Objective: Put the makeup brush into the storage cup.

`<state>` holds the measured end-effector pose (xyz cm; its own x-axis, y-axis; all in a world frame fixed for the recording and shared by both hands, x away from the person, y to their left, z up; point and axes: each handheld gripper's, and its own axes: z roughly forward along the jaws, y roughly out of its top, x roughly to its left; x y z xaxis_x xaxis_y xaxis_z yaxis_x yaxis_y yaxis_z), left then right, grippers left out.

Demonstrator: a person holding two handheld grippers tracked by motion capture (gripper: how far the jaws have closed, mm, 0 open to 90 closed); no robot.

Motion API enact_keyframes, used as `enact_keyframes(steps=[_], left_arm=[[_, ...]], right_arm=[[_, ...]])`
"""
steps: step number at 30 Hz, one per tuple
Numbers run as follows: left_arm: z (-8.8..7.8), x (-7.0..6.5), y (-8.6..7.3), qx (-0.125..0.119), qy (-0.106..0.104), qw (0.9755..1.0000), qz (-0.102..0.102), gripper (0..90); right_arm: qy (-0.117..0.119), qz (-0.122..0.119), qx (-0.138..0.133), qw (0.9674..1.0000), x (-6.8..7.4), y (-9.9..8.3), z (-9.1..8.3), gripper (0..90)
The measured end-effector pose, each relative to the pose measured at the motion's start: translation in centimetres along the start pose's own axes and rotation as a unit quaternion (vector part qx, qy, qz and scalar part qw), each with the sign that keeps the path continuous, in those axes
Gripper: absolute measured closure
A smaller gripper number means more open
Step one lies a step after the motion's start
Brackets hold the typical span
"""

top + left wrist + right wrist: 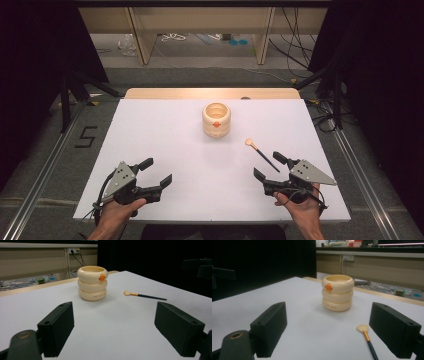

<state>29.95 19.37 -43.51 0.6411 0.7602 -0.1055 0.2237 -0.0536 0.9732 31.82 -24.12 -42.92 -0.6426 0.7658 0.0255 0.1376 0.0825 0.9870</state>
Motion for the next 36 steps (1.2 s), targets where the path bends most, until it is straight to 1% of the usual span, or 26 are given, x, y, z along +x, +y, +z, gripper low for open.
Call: enact_keyframes(steps=[1,2,3,4,5,6,10,12,13,15,16,17,18,19,20,22,24,26,27,28,30,31,32,35,36], left_arm=[[0.0,-0.1,0.0,-0.001,0.0,1.0,-0.006,15.7],[0.0,-0.1,0.0,-0.001,0.0,1.0,-0.005,15.7],[0.0,-0.1,0.0,-0.001,0.0,1.0,-0.005,15.8],[0.0,-0.1,0.0,-0.001,0.0,1.0,-0.004,15.8],[0.0,0.0,0.0,0.0,-0.003,1.0,0.004,15.8],[0.0,0.0,0.0,0.0,-0.003,1.0,0.003,15.8],[0.0,0.0,0.0,0.001,-0.002,1.0,0.003,15.8],[0.0,0.0,0.0,0.001,-0.003,1.0,0.004,15.8],[0.0,0.0,0.0,0.002,-0.003,1.0,0.004,15.8],[0.0,0.1,0.0,0.002,-0.002,1.0,0.004,15.8],[0.0,0.1,0.0,0.002,-0.003,1.0,0.004,15.7],[0.0,0.0,0.0,0.001,-0.003,1.0,0.004,15.7],[0.0,0.0,0.0,0.001,-0.003,1.0,0.004,15.8],[0.0,0.0,0.0,0.001,-0.004,1.0,0.004,15.8],[0.0,0.0,0.0,0.001,-0.004,1.0,0.005,15.8],[0.0,0.0,0.0,0.001,-0.004,1.0,0.004,15.8],[0.0,0.0,0.0,0.001,-0.003,1.0,0.003,15.8],[0.0,0.0,0.0,0.002,-0.003,1.0,0.003,15.8],[0.0,0.0,0.0,0.002,-0.004,1.0,0.004,15.8],[0.0,0.0,0.0,0.001,-0.004,1.0,0.004,15.8],[0.0,0.1,0.0,0.002,-0.003,1.0,0.004,15.8],[0.0,0.1,0.0,0.002,-0.004,1.0,0.005,15.8],[0.0,0.1,0.0,0.003,-0.004,1.0,0.004,15.8],[0.0,0.0,0.0,0.002,-0.005,1.0,0.004,15.8],[0.0,0.0,0.0,0.002,-0.005,1.0,0.005,15.8]], right_arm=[[-0.001,-0.004,0.015,0.9999,-0.1,0.1,-0.1,15.4],[-0.001,-0.008,0.025,0.9997,-0.3,0.2,-0.1,15.4],[-0.006,-0.008,0.028,0.9996,-0.3,0.3,0.0,15.6],[-0.006,-0.008,0.028,0.9996,-0.3,0.3,0.0,15.6],[-0.002,-0.01,0.042,0.9991,-0.4,0.3,-0.1,15.6],[-0.005,-0.011,0.038,0.9992,-0.5,0.4,0.0,15.6],[-0.006,-0.012,0.044,0.9989,-0.8,0.7,0.1,15.4],[-0.006,-0.015,0.056,0.9983,-1.0,1.0,0.0,15.4],[-0.006,-0.014,0.052,0.9985,-1.1,1.0,0.1,15.4],[-0.004,-0.012,0.059,0.9982,-1.2,1.1,0.2,15.6],[-0.007,-0.014,0.072,0.9973,-1.3,1.4,0.3,15.9],[-0.007,-0.014,0.072,0.9973,-1.3,1.4,0.3,15.9],[-0.007,-0.016,0.081,0.9965,-1.4,1.6,0.3,16.0],[-0.007,-0.016,0.081,0.9965,-1.4,1.6,0.3,16.0],[-0.011,-0.028,0.102,0.9943,-1.5,2.0,0.4,16.5],[-0.012,-0.032,0.105,0.9939,-1.5,2.1,0.5,16.9],[-0.009,-0.039,0.126,0.9913,-1.7,2.4,0.7,17.9],[-0.004,-0.044,0.147,0.9881,-2.0,2.6,1.2,18.6],[-0.002,-0.046,0.165,0.9853,-2.2,2.8,1.6,20.1],[-0.002,-0.046,0.165,0.9853,-2.2,2.8,1.6,20.1],[-0.002,-0.046,0.18,0.9825,-2.5,3.0,2.3,20.4],[-0.002,-0.046,0.18,0.9825,-2.5,3.0,2.3,20.4],[0.001,-0.045,0.19,0.9808,-2.7,3.2,2.4,20.5],[0.001,-0.044,0.198,0.9793,-3.0,3.4,2.9,20.8],[-0.001,-0.043,0.207,0.9775,-3.3,3.5,3.1,21.0]])
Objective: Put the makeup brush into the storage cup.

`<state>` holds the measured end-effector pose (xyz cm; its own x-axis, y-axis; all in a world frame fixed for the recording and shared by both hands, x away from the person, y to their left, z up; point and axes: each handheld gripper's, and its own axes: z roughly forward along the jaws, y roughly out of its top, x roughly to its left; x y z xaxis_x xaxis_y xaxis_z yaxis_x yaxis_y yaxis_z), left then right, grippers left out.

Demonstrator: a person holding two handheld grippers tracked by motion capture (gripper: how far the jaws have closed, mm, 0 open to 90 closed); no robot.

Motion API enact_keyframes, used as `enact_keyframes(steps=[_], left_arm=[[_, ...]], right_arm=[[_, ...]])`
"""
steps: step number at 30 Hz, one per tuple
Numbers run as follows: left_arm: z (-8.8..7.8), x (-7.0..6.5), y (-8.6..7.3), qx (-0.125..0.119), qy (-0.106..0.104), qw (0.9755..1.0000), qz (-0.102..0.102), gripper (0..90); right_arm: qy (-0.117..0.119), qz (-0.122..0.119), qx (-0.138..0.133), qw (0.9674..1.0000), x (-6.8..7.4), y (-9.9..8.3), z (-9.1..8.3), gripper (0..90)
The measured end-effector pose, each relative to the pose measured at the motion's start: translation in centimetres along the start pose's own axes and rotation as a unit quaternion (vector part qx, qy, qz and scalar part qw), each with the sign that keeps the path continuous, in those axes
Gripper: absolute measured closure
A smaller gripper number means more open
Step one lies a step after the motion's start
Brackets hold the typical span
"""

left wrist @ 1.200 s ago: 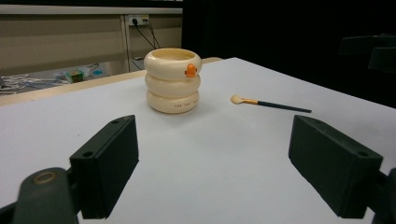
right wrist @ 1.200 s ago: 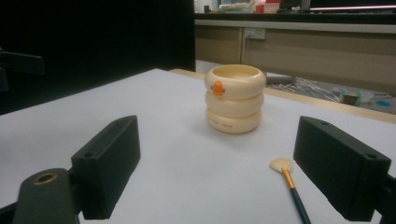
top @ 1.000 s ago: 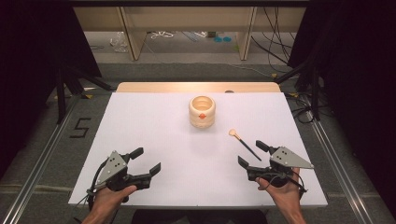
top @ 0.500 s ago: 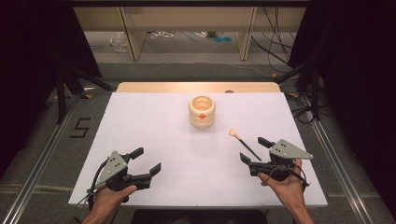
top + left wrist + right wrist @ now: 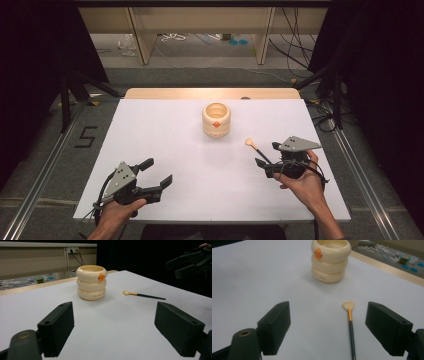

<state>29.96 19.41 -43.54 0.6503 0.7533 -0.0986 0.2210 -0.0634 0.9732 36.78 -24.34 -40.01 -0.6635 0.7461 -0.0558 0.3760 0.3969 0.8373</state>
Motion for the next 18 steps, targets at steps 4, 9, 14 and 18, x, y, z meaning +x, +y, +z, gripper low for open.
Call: enact_keyframes(steps=[4,9,14,18], left_arm=[[0.0,0.0,0.0,0.0,0.001,1.0,-0.001,15.8],[0.0,0.0,0.0,0.0,0.0,1.0,-0.001,15.8],[0.0,0.0,0.0,0.0,0.0,1.0,0.0,15.8],[0.0,0.0,0.0,0.0,0.0,1.0,0.0,15.8]], right_arm=[[-0.001,0.003,0.016,0.9999,-0.4,0.3,0.3,21.0],[-0.003,-0.003,0.028,0.9996,-1.0,0.9,0.6,21.5],[-0.003,-0.001,0.045,0.999,-1.4,1.4,0.8,22.7],[0.001,-0.007,0.065,0.9979,-1.7,1.6,1.2,23.2]])
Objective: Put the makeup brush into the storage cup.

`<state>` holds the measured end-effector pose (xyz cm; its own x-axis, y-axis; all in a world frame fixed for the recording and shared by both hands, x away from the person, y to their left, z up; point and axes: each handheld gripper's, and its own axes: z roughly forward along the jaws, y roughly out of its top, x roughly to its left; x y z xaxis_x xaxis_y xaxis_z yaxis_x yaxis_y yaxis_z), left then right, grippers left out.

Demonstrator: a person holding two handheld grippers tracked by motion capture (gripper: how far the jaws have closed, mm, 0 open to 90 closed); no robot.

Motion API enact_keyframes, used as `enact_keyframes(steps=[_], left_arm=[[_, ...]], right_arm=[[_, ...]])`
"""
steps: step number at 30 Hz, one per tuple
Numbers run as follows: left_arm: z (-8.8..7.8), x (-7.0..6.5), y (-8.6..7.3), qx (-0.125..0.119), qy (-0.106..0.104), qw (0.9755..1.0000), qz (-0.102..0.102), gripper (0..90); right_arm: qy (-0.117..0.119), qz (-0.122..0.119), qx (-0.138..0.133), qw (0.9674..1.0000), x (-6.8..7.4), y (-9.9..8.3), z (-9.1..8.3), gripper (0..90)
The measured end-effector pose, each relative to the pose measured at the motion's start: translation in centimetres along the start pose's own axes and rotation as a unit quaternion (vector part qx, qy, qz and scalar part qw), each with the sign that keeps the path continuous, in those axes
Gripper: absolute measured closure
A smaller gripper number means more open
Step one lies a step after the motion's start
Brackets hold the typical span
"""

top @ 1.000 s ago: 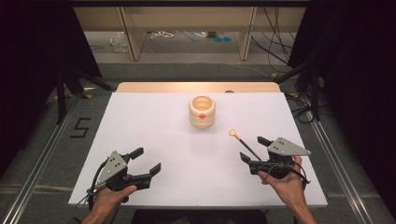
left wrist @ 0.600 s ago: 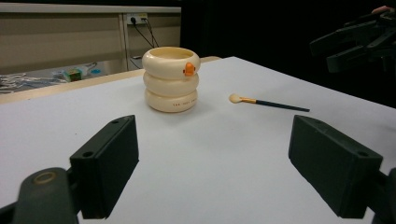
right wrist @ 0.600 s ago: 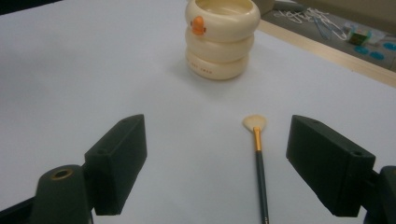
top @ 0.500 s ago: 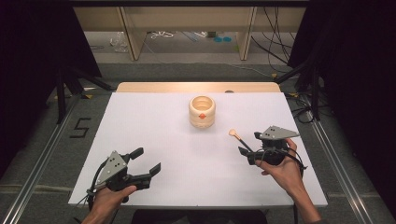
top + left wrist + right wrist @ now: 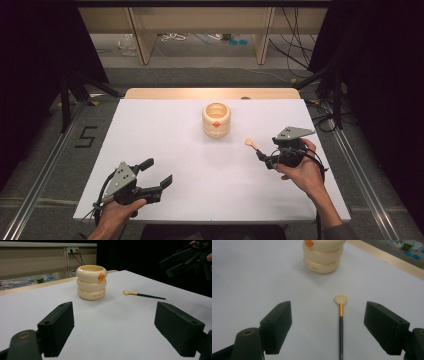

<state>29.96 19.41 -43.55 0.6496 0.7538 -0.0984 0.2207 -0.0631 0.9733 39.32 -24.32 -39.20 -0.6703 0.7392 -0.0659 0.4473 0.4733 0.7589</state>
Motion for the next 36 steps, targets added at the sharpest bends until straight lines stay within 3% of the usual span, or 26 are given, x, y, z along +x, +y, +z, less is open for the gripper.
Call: enact_keyframes(steps=[8,20,21,24,27,29,36], left_arm=[[0.0,0.0,0.0,0.0,0.0,1.0,0.001,15.8],[0.0,0.0,0.0,0.0,0.001,1.0,0.001,15.8],[0.0,0.0,0.0,0.0,0.0,1.0,0.0,15.8],[0.0,0.0,0.0,0.0,0.001,1.0,-0.001,15.8],[0.0,0.0,0.0,0.0,0.0,1.0,0.0,15.8],[0.0,0.0,0.0,0.0,0.001,1.0,-0.001,15.8],[0.0,0.0,0.0,0.0,0.0,1.0,0.0,15.8]], right_arm=[[-0.001,-0.014,0.029,0.9995,-0.4,0.7,1.0,21.5],[0.005,-0.008,0.052,0.9986,-1.3,1.6,2.1,21.5],[-0.001,-0.021,0.059,0.998,-1.5,1.8,2.3,21.7],[-0.003,-0.023,0.068,0.9974,-1.4,1.9,2.5,21.7],[-0.009,-0.019,0.065,0.9977,-1.5,2.0,2.9,21.8],[0.0,-0.018,0.08,0.9966,-1.7,2.2,2.9,22.1],[0.004,-0.011,0.092,0.9957,-2.4,2.2,3.9,24.0]])
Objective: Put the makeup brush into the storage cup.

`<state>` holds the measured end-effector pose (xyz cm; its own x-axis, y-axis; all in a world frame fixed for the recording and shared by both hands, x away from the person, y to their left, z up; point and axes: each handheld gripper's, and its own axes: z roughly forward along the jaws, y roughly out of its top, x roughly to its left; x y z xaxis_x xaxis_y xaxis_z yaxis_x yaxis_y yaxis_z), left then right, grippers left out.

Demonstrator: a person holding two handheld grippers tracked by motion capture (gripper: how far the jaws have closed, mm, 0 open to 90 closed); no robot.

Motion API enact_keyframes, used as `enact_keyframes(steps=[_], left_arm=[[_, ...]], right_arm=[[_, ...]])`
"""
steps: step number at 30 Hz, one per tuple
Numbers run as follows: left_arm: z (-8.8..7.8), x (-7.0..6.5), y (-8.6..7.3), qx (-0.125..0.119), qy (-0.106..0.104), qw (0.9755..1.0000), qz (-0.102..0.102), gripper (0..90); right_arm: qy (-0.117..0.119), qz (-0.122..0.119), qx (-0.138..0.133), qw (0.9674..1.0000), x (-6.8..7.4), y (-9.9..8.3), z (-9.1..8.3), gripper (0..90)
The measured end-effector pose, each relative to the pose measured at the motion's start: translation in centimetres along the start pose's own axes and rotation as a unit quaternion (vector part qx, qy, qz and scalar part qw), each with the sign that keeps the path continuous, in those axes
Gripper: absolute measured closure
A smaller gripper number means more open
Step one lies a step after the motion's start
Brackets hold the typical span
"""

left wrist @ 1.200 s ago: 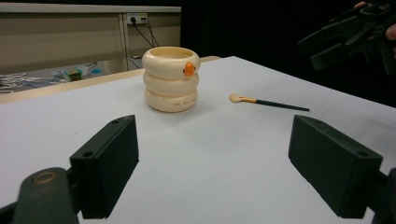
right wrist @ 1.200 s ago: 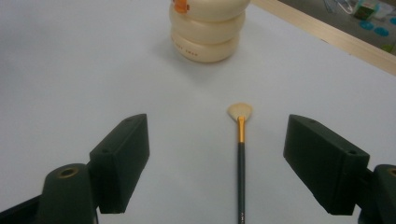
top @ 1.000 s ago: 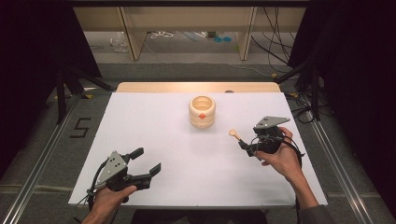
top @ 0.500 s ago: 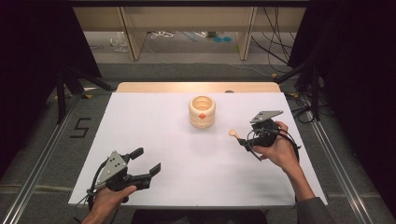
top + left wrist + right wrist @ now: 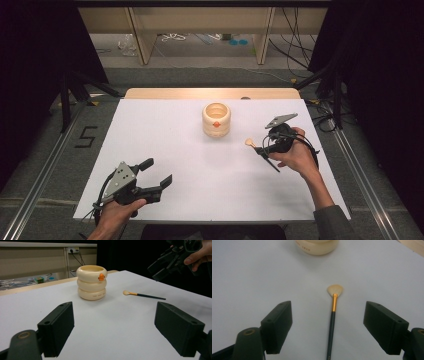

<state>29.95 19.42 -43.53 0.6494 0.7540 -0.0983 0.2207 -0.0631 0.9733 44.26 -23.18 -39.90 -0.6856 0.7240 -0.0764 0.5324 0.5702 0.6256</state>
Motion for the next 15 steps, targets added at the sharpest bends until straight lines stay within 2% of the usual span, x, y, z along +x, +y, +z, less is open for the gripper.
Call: enact_keyframes(steps=[3,6,10,13,14,15], left_arm=[[0.0,0.0,0.0,-0.001,0.0,1.0,0.0,15.8],[0.0,0.0,0.0,-0.001,-0.001,1.0,0.0,15.8],[0.0,-0.1,0.0,0.0,0.0,1.0,-0.002,15.8],[0.1,-0.1,0.0,0.0,0.001,1.0,-0.002,15.8],[0.0,-0.1,0.0,-0.001,0.001,1.0,-0.002,15.8],[0.0,0.0,0.0,-0.001,0.0,1.0,-0.002,15.8]], right_arm=[[0.004,-0.005,0.019,0.9998,-0.3,0.0,0.4,24.8],[0.009,-0.004,0.023,0.9997,-0.6,0.1,0.9,25.5],[0.017,0.012,0.048,0.9987,-0.6,0.2,1.4,27.9],[0.015,0.005,0.052,0.9985,-1.0,0.2,1.9,29.0],[0.02,0.025,0.065,0.9974,-0.8,0.3,1.9,29.3],[0.017,0.009,0.06,0.998,-1.1,0.2,2.2,29.8]])
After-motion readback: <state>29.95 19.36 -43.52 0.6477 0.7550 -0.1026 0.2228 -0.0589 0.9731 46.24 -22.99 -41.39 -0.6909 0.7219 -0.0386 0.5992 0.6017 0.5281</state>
